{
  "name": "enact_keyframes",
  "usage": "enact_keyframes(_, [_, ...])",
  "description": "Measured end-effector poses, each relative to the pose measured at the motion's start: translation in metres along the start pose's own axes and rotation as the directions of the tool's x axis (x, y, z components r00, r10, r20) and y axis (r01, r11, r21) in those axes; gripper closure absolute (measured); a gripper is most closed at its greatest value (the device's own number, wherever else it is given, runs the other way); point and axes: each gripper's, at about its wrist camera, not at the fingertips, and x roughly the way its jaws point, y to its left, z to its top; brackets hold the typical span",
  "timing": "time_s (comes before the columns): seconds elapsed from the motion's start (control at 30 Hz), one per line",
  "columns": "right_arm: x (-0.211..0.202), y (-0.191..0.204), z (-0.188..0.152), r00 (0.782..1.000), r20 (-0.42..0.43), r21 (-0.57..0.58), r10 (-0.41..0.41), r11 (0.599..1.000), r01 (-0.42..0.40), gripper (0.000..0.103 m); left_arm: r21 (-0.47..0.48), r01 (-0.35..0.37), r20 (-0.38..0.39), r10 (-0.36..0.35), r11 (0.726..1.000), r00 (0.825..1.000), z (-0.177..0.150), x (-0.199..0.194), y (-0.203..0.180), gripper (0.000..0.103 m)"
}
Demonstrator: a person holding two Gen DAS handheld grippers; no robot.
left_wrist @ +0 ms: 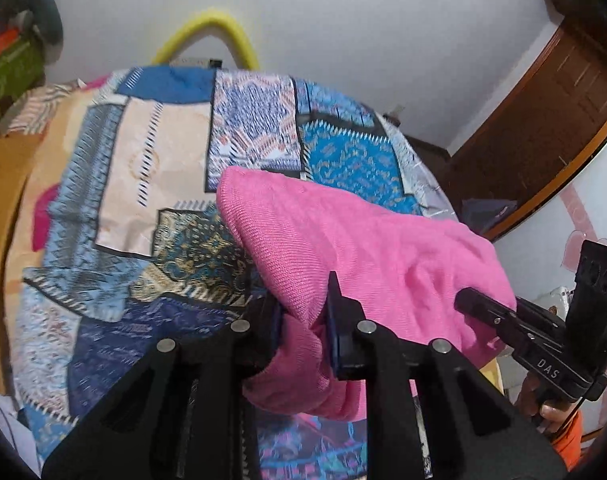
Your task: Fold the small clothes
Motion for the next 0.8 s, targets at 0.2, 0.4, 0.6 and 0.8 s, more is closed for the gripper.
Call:
enact_keyframes(0.2, [-0.029,0.041,0.001,0.999,0.040,-0.043,0.032,0.999,-0.030,0.092,-0.001,-0.025,0.072,0.025,1.000,0.997,-0.012,-0.060,0.007,0.084])
enact_keyframes(0.4, [-0.032,0.076,-0.013,0.997,0.027,-0.070,0.068,0.995,-0.066,0.092,-0.018,-0.058,0.091,0.059,0.998,0.994,-0.037,-0.098,0.028,0.084])
enact_keyframes(0.6, [-0.004,0.093,-0.041,0.993,-0.050,-0.049,0.107,0.993,-0.110,0.092,-0.055,-0.092,0.043,0.095,0.994,0.995,-0.077,-0.099,0.067,0.084])
enact_keyframes(0.8, [0.038,0.093,-0.076,0.981,-0.161,-0.023,0.112,0.993,-0.118,0.092,-0.103,-0.122,-0.059,0.116,0.987,0.992,-0.120,-0.070,0.105,0.084])
